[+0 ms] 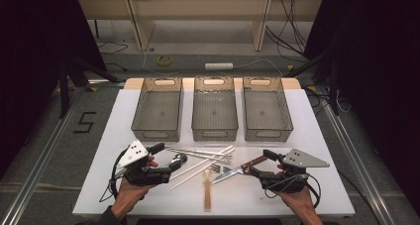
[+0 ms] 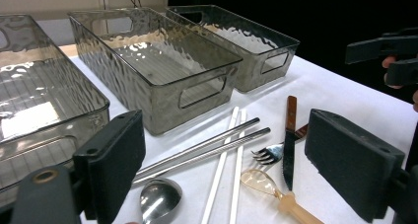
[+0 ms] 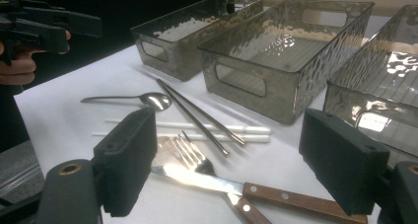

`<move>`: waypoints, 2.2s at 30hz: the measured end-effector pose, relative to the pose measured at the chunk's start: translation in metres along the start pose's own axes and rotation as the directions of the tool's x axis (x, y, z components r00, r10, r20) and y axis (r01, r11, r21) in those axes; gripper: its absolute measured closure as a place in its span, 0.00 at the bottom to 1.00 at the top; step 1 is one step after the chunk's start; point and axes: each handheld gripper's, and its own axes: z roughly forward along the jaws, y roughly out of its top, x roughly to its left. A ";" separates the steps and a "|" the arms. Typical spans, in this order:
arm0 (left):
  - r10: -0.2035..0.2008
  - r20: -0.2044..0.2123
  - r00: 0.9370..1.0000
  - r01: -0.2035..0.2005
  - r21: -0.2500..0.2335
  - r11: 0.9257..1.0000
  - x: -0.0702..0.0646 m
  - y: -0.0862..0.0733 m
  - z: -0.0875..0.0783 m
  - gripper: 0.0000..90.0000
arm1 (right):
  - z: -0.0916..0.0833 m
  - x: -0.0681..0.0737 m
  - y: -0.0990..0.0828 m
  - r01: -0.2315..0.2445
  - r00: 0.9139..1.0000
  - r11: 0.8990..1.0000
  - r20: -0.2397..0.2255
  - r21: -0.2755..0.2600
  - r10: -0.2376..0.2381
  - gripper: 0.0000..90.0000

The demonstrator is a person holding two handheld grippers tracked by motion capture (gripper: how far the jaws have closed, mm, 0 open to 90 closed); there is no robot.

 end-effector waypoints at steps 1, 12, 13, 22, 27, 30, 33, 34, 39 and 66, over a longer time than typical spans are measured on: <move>0.003 0.000 1.000 -0.003 0.001 1.000 0.000 0.000 0.000 0.17 | -0.001 -0.001 0.000 -0.003 1.000 1.000 -0.002 0.001 0.003 0.26; -0.003 0.008 1.000 0.003 0.004 1.000 0.000 0.001 -0.002 0.17 | 0.002 -0.004 0.006 0.008 1.000 0.999 -0.001 0.037 -0.008 0.27; -0.004 0.006 1.000 0.004 0.004 1.000 0.000 0.001 -0.002 0.17 | 0.003 -0.005 0.008 0.011 1.000 0.999 -0.005 0.042 -0.011 0.28; -0.017 0.007 1.000 0.017 0.013 1.000 0.002 0.001 -0.002 0.17 | 0.009 -0.007 0.017 0.049 0.999 0.995 -0.012 0.083 -0.048 0.29; -0.017 0.012 1.000 0.017 0.020 1.000 0.002 0.001 -0.002 0.17 | 0.019 -0.007 0.028 0.095 0.995 0.985 -0.027 0.142 -0.092 0.32; -0.022 0.015 1.000 0.022 0.022 1.000 0.003 0.002 -0.002 0.17 | 0.029 -0.009 0.038 0.123 0.992 0.974 -0.051 0.189 -0.115 0.34; -0.022 0.018 1.000 0.021 0.027 0.999 0.003 0.002 -0.002 0.17 | 0.042 -0.010 0.047 0.150 0.988 0.959 -0.078 0.239 -0.135 0.37; -0.021 0.018 1.000 0.020 0.029 0.999 0.003 0.002 -0.002 0.17 | 0.053 -0.010 0.051 0.181 0.983 0.943 -0.092 0.280 -0.161 0.40; -0.020 0.017 1.000 0.020 0.034 0.999 0.004 0.003 -0.002 0.17 | 0.080 -0.013 0.055 0.228 0.973 0.909 -0.126 0.349 -0.195 0.46; -0.025 0.017 1.000 0.024 0.039 0.999 0.006 0.003 -0.002 0.18 | 0.156 -0.028 0.028 0.310 0.950 0.734 -0.230 0.604 -0.212 0.80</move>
